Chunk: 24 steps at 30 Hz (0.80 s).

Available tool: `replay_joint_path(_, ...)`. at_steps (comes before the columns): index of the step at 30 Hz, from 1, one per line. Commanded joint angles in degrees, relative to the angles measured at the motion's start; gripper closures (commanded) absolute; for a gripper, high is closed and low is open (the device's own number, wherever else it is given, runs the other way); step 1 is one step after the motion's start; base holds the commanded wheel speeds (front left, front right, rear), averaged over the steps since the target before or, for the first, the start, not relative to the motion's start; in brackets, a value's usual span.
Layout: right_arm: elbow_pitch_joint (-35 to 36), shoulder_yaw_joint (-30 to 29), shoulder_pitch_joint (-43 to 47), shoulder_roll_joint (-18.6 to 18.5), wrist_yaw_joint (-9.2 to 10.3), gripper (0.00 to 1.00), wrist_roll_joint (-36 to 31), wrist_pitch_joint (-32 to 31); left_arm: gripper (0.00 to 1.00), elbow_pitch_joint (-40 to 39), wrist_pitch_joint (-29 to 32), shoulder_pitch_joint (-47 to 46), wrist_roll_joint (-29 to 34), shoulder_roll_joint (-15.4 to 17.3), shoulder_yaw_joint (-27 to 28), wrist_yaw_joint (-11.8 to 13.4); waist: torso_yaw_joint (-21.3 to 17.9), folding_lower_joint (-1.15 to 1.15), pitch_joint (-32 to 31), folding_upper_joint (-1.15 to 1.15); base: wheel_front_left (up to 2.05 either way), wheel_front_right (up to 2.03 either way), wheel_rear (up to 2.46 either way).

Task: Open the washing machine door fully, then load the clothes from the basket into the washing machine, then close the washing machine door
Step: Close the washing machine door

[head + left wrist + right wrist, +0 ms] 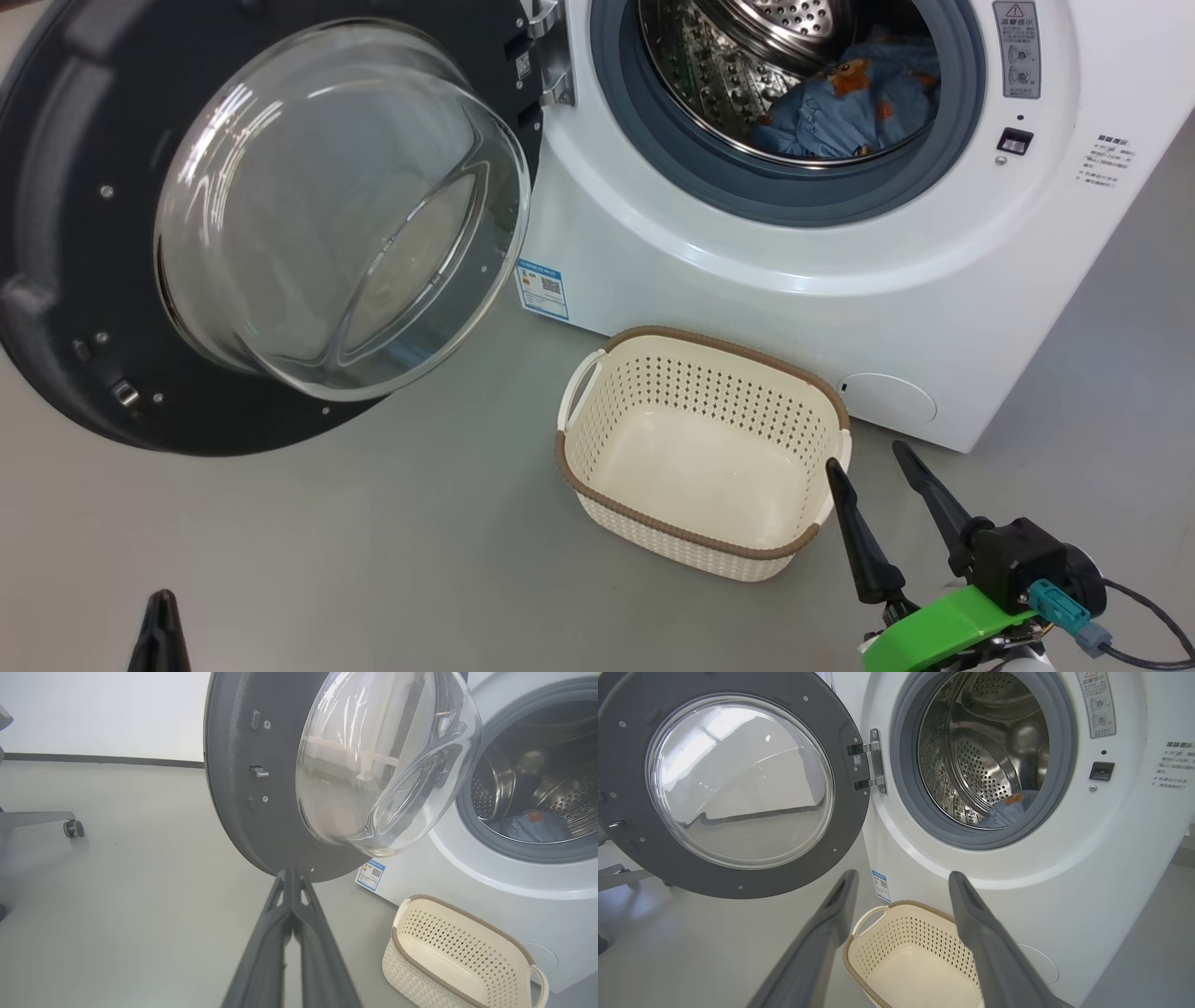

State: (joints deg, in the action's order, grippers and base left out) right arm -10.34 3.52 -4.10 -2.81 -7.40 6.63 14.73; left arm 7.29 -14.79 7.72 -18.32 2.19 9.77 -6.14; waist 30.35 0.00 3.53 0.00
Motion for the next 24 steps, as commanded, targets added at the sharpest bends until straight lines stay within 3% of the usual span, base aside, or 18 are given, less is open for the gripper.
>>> replay_joint_path(1, 1.1, 1.5, -1.4, -0.1, -0.09, 0.0, -0.1, 0.3, 1.0, -1.1, -0.2, -3.1, -1.3, 0.7, 2.4, -0.6, 0.0, 0.0, -0.1, 0.0, 0.0, 0.0, 0.0)
replay_joint_path(9, 1.2, 1.3, -1.1, -0.1, -0.09, 0.0, 0.2, 0.3, 1.0, -2.1, -0.2, -6.1, -2.2, 0.9, 6.3, -1.2, -0.2, 0.0, -0.4, 0.0, 0.0, 0.0, 0.0)
replay_joint_path(13, 1.3, 1.2, -0.8, -0.1, -0.09, 0.0, 0.6, 0.3, 1.0, -1.6, -0.2, -9.4, -7.9, 1.4, 9.4, -1.3, -0.3, 0.0, -0.5, 0.0, 0.0, 0.0, 0.0)
replay_joint_path(24, 1.2, 1.4, -0.5, -0.1, -0.09, 0.0, 1.1, 0.3, 1.0, 3.8, 0.4, -19.6, -29.2, 12.3, 12.9, -1.3, -0.6, 0.0, -0.9, 0.0, 0.0, 0.0, 0.0)
